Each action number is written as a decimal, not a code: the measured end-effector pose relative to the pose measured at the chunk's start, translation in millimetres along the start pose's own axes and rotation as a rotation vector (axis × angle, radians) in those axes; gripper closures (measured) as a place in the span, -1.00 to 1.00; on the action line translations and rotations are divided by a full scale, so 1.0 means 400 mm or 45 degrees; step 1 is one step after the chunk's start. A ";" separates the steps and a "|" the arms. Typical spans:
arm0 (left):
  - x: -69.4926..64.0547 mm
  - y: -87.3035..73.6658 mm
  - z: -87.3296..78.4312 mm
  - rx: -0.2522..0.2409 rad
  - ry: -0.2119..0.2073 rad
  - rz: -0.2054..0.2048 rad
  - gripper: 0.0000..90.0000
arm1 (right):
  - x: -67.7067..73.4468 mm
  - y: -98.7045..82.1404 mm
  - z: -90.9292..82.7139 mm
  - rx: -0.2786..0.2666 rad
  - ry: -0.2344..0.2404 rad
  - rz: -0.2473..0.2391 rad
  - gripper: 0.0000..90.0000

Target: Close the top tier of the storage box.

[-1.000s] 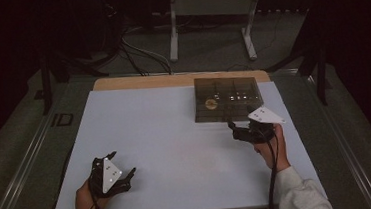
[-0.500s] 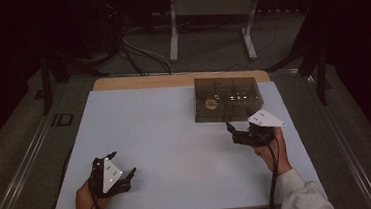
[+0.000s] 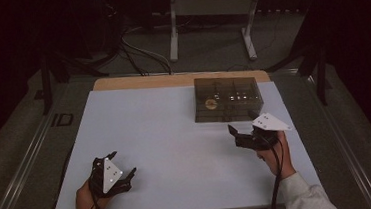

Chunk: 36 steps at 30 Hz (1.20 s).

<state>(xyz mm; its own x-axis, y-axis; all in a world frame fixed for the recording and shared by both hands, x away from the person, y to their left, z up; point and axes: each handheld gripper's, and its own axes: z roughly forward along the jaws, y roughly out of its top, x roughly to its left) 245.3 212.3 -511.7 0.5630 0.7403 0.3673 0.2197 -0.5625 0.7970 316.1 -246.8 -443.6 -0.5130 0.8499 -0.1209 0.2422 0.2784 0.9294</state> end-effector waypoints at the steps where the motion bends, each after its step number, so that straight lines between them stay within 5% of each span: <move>1: 0.000 0.000 0.000 0.000 0.001 0.001 -0.56 | 0.001 0.000 -0.003 0.001 -0.003 -0.001 -0.66; 36: 0.000 0.002 0.004 -0.001 -0.002 -0.005 -0.56 | 0.014 -0.037 -0.096 -0.009 0.007 -0.056 -0.65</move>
<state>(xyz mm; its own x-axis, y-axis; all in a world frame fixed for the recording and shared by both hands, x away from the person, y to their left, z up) 246.9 211.2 -511.9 0.5631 0.7421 0.3635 0.2211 -0.5592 0.7990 278.0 -263.2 -444.7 -0.5273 0.8344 -0.1600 0.2135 0.3124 0.9257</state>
